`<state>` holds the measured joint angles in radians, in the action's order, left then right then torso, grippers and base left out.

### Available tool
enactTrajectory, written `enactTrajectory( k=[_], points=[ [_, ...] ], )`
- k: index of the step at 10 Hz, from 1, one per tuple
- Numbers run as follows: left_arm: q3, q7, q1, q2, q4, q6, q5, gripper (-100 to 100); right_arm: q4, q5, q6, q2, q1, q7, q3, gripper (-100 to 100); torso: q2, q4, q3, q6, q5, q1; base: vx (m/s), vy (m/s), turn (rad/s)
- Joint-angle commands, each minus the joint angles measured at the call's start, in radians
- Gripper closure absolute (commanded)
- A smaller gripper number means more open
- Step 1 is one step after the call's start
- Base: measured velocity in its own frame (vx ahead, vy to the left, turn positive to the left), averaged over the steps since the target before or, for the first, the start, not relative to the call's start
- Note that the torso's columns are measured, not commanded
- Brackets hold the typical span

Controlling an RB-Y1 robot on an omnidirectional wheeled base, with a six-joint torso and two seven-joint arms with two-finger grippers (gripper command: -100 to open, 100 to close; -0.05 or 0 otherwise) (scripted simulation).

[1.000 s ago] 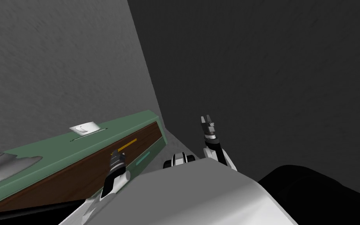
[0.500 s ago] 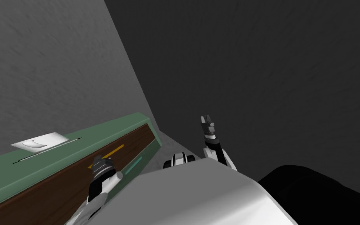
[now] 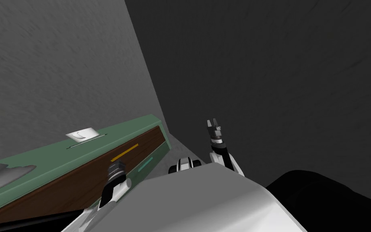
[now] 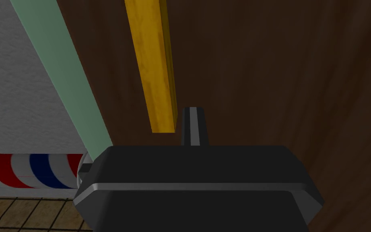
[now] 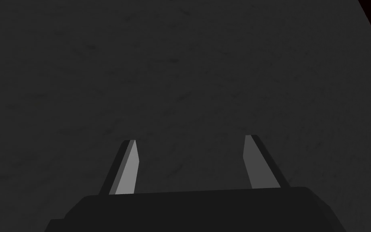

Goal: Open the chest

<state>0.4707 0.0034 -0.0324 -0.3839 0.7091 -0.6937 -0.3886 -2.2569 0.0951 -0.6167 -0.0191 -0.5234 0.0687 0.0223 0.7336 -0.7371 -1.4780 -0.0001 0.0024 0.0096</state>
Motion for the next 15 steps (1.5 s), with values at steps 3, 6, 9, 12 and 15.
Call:
enactTrajectory(
  k=[3, 6, 9, 12, 15],
  points=[
    [-0.017, -0.008, -0.025, 0.031, 0.085, 0.020, 0.021, 100, 0.000, 0.000, 0.000, 0.000, 0.000, 0.000, 0.000, 0, 0.007, -0.002, 0.004, 0.001, -0.004, -0.014, 0.022, 0.033, -0.001],
    [-0.111, -0.001, -0.087, 0.124, 0.183, 0.046, 0.112, 100, 0.000, 0.000, 0.000, 0.000, 0.000, 0.000, 0.000, 0, 0.002, 0.000, 0.000, 0.000, -0.002, -0.008, 0.090, 0.060, 0.390],
    [-0.162, 0.002, -0.118, 0.170, 0.278, 0.059, 0.165, 100, 0.000, 0.000, 0.000, 0.000, 0.000, 0.000, 0.000, 0, 0.008, -0.002, 0.004, 0.001, -0.003, -0.011, 0.076, 0.059, 0.200],
    [-0.213, 0.006, -0.149, 0.216, 0.372, 0.072, 0.213, 100, 0.000, 0.000, 0.000, 0.000, 0.000, 0.000, 0.000, 0, 0.002, 0.000, 0.001, 0.000, -0.002, -0.009, 0.110, 0.050, 0.380],
    [-0.262, 0.009, -0.180, 0.262, 0.425, 0.085, 0.261, 100, 0.000, 0.000, 0.000, 0.000, 0.000, 0.000, 0.000, 0, 0.006, -0.001, 0.003, -0.001, -0.002, -0.010, 0.070, 0.034, 0.233]
  ],
)
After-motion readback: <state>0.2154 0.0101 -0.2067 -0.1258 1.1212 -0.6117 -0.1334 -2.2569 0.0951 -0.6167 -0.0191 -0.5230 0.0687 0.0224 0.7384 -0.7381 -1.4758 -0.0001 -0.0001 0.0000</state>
